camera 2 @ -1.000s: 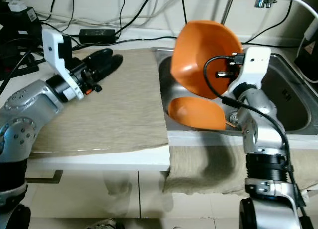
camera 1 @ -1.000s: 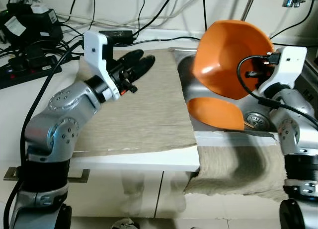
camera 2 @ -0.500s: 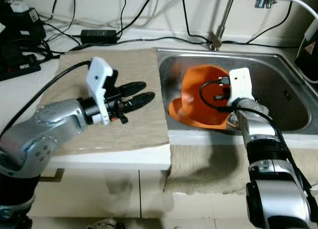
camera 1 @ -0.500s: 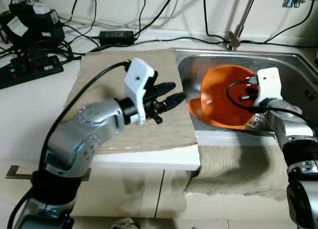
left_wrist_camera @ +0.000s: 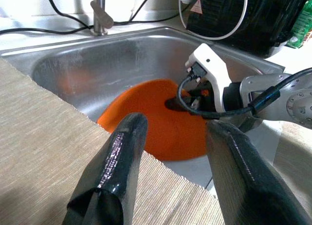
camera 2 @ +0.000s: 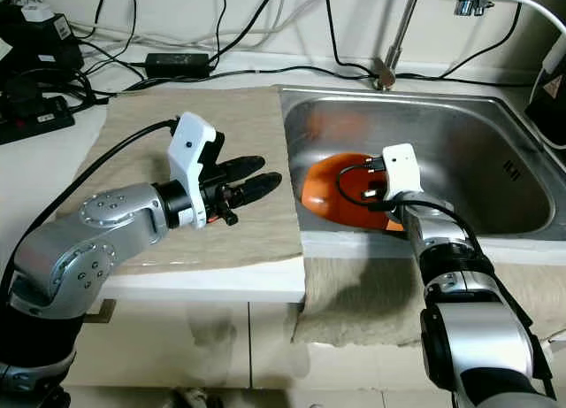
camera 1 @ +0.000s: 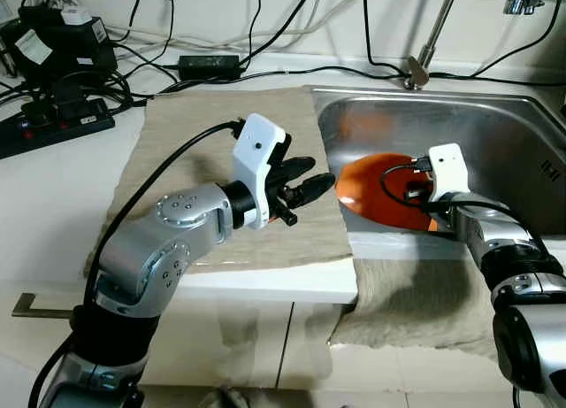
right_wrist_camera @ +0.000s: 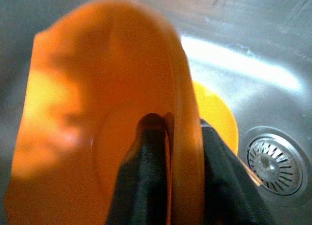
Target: Kitchen organization
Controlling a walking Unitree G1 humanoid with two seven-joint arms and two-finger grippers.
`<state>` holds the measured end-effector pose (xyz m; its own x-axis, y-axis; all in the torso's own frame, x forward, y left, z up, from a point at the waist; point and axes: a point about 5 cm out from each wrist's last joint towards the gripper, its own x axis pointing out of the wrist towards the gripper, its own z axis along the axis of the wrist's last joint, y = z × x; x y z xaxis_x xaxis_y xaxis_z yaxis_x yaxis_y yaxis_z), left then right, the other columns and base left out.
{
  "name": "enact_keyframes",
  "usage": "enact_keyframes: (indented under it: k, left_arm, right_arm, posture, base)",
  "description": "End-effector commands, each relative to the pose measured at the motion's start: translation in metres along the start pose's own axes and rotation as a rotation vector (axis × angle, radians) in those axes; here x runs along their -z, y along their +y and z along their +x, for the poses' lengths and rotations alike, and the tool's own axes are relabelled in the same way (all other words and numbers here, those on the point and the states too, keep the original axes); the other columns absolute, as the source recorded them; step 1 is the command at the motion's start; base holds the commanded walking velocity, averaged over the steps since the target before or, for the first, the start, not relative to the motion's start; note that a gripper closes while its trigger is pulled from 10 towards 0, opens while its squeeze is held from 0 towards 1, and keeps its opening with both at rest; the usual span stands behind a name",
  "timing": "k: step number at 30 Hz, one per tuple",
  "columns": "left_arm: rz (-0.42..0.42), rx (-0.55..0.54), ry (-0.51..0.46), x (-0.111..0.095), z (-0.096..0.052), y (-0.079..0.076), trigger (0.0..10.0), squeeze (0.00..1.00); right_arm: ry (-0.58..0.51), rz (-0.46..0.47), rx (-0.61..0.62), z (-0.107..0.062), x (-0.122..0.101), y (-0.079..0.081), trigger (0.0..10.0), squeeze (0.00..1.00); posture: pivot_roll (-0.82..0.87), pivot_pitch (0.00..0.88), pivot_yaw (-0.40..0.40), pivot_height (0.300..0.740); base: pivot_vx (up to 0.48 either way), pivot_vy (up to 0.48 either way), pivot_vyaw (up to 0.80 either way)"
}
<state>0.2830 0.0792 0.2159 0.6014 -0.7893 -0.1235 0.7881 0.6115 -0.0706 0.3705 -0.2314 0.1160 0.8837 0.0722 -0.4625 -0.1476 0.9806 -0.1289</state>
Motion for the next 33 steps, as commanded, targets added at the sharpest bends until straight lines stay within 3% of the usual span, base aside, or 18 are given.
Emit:
enact_keyframes:
  k: [1,12,13,16,17,18,21,22,24,27,28,30,33]
  left_arm:
    - [0.004,0.002,0.013,-0.001,0.002,-0.002,10.0,0.0]
    - [0.015,-0.032,0.015,-0.002,-0.003,0.005,10.0,0.0]
    - [0.018,-0.046,0.008,-0.003,-0.004,0.008,10.0,0.0]
    - [0.02,-0.064,-0.001,-0.005,-0.006,0.01,10.0,0.0]
    - [0.038,-0.104,-0.059,-0.011,-0.009,0.014,10.0,0.0]
    - [0.047,-0.176,-0.146,-0.02,-0.015,0.02,10.0,0.0]
    - [0.052,-0.229,-0.211,-0.025,-0.023,0.024,10.0,0.0]
    - [0.052,-0.229,-0.211,-0.025,-0.023,0.024,10.0,0.0]
    - [0.031,-0.284,-0.246,-0.025,-0.032,0.028,10.0,0.0]
    - [0.093,-0.428,-0.305,-0.021,-0.048,0.036,10.0,0.0]
    - [0.093,-0.428,-0.305,-0.021,-0.048,0.036,10.0,0.0]
    - [0.058,-0.521,-0.378,-0.019,-0.061,0.037,10.0,0.0]
    - [0.046,-0.528,-0.391,-0.018,-0.063,0.036,10.0,0.0]
  right_arm:
    - [-0.035,0.006,0.01,0.0,-0.01,-0.004,10.0,1.0]
    - [-0.077,-0.128,0.077,-0.006,-0.029,-0.021,10.0,1.0]
    - [-0.103,-0.11,0.066,-0.007,-0.034,-0.022,10.0,0.0]
    - [-0.141,-0.082,0.048,-0.008,-0.04,-0.022,10.0,0.0]
    - [-0.245,-0.041,0.008,-0.011,-0.053,-0.019,10.0,0.0]
    - [-0.429,0.012,-0.052,-0.021,-0.073,-0.012,10.0,0.0]
    - [-0.577,0.026,-0.082,-0.034,-0.088,-0.004,10.0,0.0]
    - [-0.577,0.026,-0.082,-0.034,-0.088,-0.004,10.0,0.0]
    - [-0.676,0.05,-0.11,-0.049,-0.096,0.006,10.0,0.0]
    - [-0.856,0.071,-0.144,-0.081,-0.105,0.037,10.0,0.03]
    - [-0.856,0.071,-0.144,-0.081,-0.105,0.037,10.0,0.03]
    - [-0.946,0.123,-0.197,-0.106,-0.102,0.064,10.0,0.02]
    - [-0.961,0.146,-0.216,-0.112,-0.1,0.07,10.0,0.02]
  posture:
    - [-0.04,0.0,-0.021,0.74]
    - [-0.04,0.0,-0.02,0.74]
    - [-0.04,0.0,-0.021,0.74]
    - [-0.04,0.0,-0.026,0.74]
    - [-0.04,0.0,-0.026,0.74]
    - [-0.04,0.0,-0.026,0.74]
    - [-0.04,0.0,-0.02,0.74]
    - [-0.04,0.0,-0.02,0.74]
    - [-0.04,0.0,-0.014,0.74]
    - [-0.05,0.0,-0.003,0.74]
    - [-0.05,0.0,-0.003,0.74]
    - [-0.06,0.0,0.004,0.74]
    - [-0.06,0.0,0.004,0.74]
  base:
    - [0.0,0.0,0.0]
    - [0.0,0.0,0.0]
    - [0.0,0.0,0.0]
    - [0.0,0.0,0.0]
    - [0.0,0.0,0.0]
    - [0.0,0.0,0.0]
    - [0.0,0.0,0.0]
    - [0.0,0.0,0.0]
    - [0.0,0.0,0.0]
    - [0.0,0.0,0.8]
    - [0.0,0.0,0.8]
    - [0.0,0.0,0.8]
    - [0.0,0.0,0.8]
